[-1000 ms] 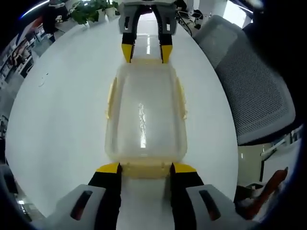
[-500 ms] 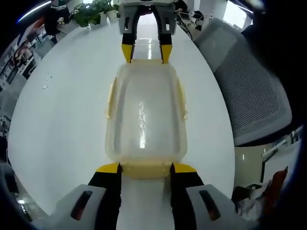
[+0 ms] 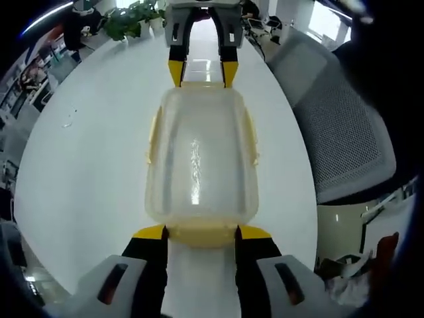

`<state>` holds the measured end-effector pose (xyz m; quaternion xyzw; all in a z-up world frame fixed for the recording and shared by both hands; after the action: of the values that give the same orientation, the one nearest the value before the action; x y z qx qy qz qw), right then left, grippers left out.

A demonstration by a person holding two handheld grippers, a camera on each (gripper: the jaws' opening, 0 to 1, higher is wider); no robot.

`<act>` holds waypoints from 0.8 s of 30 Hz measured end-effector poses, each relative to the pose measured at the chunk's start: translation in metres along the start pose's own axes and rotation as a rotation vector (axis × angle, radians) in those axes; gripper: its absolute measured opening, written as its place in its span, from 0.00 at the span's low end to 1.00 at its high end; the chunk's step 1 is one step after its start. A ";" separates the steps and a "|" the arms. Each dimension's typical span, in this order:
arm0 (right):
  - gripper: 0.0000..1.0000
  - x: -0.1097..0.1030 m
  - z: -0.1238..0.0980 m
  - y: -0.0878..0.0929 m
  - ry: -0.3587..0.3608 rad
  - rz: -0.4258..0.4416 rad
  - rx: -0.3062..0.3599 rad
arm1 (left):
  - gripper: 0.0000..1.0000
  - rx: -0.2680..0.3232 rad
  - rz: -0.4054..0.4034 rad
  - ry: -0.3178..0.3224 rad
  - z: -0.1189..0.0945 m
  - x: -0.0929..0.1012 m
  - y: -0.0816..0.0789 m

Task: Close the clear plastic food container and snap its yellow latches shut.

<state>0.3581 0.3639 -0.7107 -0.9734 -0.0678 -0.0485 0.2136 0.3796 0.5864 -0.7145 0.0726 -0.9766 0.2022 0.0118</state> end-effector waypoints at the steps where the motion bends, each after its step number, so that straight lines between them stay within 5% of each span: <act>1: 0.39 0.000 -0.001 0.000 -0.001 0.004 0.001 | 0.39 -0.004 0.004 -0.003 -0.001 0.001 -0.001; 24: 0.39 0.004 -0.018 -0.005 0.024 -0.019 0.005 | 0.39 -0.002 0.001 -0.020 -0.021 0.001 -0.012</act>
<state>0.3601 0.3614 -0.6915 -0.9714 -0.0745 -0.0622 0.2165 0.3798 0.5838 -0.6904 0.0743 -0.9769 0.2005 0.0020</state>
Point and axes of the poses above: the point that each gripper's makers call its tool centre point, and the gripper's own axes: z roughly forward along the fingers, x roughly to its right, y roughly out of its underside, the point moved 8 cm from there along -z, roughly backward along the fingers, and after that the axes turned 13 degrees about -z, right-handed, at the moved point
